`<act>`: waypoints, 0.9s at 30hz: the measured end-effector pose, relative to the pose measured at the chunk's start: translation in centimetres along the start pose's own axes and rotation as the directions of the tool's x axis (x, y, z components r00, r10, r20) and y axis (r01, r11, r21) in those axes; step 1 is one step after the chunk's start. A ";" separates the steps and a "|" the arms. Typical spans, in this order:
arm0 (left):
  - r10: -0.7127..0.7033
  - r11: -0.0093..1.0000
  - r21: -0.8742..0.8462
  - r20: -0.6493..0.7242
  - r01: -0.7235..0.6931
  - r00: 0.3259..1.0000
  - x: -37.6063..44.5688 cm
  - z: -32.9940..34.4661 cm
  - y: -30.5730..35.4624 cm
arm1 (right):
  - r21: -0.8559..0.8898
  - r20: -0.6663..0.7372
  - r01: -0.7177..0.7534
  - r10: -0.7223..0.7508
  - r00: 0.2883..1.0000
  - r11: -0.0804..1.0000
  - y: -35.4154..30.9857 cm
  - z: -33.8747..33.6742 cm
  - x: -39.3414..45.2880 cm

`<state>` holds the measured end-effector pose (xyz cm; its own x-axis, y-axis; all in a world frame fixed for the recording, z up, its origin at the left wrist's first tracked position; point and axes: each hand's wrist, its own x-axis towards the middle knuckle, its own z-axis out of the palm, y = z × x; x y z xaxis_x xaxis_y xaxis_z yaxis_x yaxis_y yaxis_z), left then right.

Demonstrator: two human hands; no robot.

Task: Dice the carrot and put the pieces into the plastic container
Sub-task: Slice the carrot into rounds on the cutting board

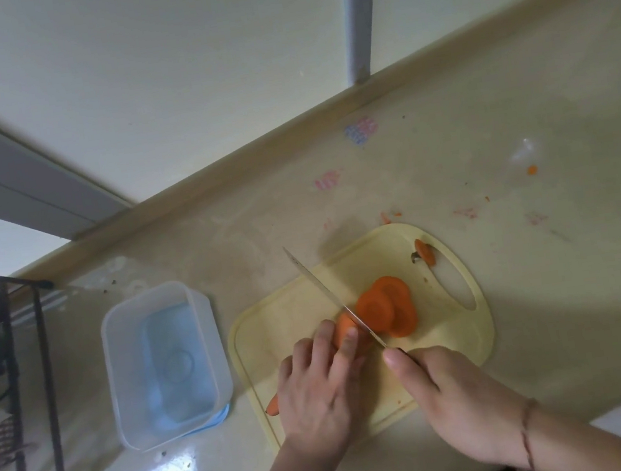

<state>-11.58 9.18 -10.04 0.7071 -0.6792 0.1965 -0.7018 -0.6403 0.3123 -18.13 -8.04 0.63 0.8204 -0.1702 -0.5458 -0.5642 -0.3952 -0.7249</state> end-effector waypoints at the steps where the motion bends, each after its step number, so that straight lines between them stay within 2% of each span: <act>1: -0.003 1.000 -0.004 0.004 0.003 1.000 -0.1 0.0 -0.1 | 0.003 -0.007 -0.011 0.011 1.000 1.000 0.1 0.2 -0.3; 4: -0.002 1.000 -0.005 0.002 0.002 1.000 -0.2 0.4 -0.3 | -0.031 -0.097 -0.111 0.107 0.990 0.993 1.1 0.0 -2.9; 7: 0.008 1.000 0.007 -0.013 -0.008 1.000 -0.4 0.7 -0.4 | -0.063 -0.089 -0.148 0.142 0.986 0.987 2.2 -0.1 -3.9; 9: -0.001 1.000 0.005 -0.025 0.001 1.000 -0.2 0.6 -0.3 | -0.063 -0.034 -0.094 0.092 0.995 0.993 2.3 0.5 -2.4; 12: -0.009 1.000 0.006 -0.032 0.009 0.999 0.0 0.3 0.0 | -0.028 -0.035 0.014 -0.015 0.999 0.999 2.2 1.6 0.3; 22: -0.017 0.999 0.035 -0.065 0.019 0.998 0.0 0.1 0.3 | -0.047 -0.071 0.080 -0.083 0.994 0.996 1.5 2.1 3.3; 27: -0.073 0.997 -0.006 -0.064 0.073 0.995 -0.2 -0.7 1.3 | 0.143 0.003 -0.049 0.050 0.999 0.988 1.5 0.2 0.2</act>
<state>-12.58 8.79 -9.03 0.7604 -0.6066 0.2321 -0.6481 -0.6855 0.3317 -18.80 -8.45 -0.68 0.7912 -0.1873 -0.5821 -0.6115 -0.2528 -0.7498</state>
